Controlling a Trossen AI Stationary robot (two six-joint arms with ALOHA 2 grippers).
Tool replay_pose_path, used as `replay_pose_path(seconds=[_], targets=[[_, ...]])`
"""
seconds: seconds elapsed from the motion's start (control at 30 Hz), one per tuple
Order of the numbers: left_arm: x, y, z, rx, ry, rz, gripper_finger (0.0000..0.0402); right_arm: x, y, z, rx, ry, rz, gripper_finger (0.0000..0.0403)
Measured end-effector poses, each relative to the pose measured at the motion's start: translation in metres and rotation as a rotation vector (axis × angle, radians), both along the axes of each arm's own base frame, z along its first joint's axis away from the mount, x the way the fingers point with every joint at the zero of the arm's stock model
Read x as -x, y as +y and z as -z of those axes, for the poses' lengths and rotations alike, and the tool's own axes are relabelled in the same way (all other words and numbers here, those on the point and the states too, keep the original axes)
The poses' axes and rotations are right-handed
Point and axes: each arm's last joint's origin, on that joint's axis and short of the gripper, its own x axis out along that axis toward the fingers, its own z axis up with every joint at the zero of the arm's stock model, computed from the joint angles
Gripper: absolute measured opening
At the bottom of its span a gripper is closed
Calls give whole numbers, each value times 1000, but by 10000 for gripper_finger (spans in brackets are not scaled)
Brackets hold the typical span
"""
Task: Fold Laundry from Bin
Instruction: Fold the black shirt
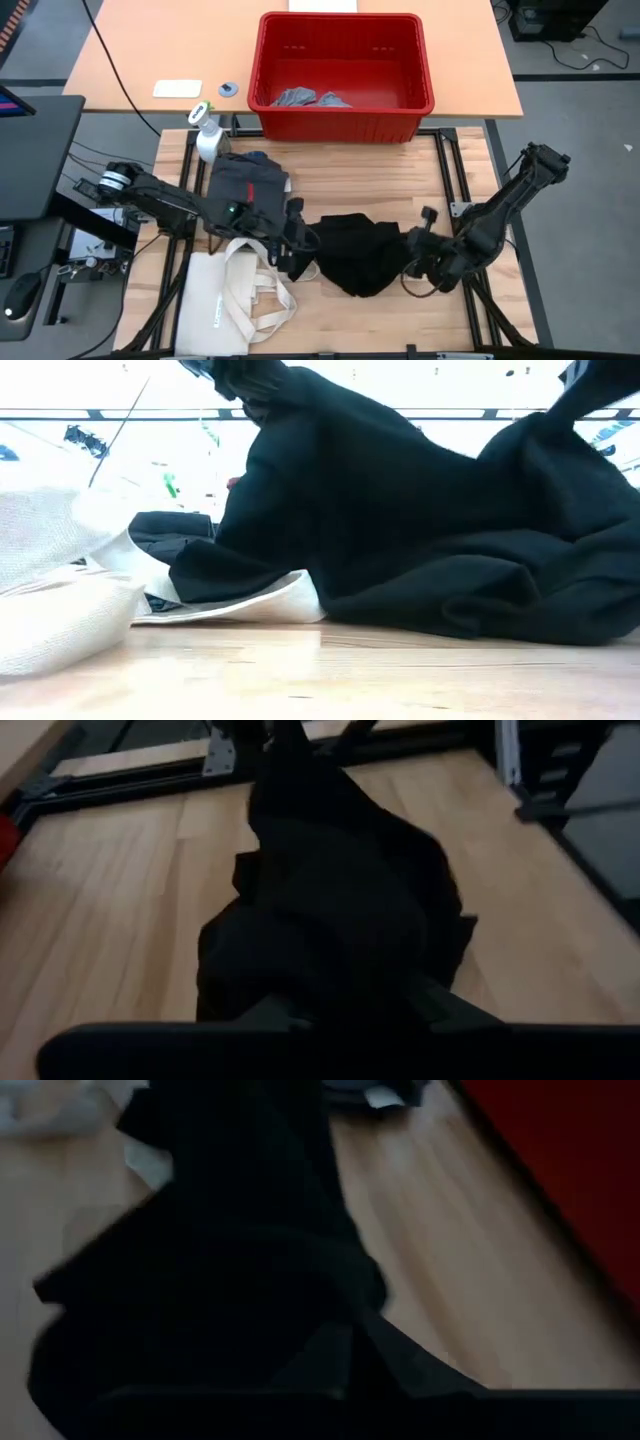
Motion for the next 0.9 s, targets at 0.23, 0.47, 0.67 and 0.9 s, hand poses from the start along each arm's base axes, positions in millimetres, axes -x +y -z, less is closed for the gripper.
replay_pose_path(seconds=[0.23,0.47,0.67,0.9], targets=[[-6,-34,22,-183,5,12,68,-19,0,40,-57,-297,-5,19],[-4,-38,47,-352,83,-140,68,-40,-24,31,154,-434,90,19],[-4,-26,67,-408,-41,-133,68,-49,-33,35,-29,-401,-1,20],[-3,1,75,-382,-144,-226,68,-41,-35,48,-82,-322,73,20]])
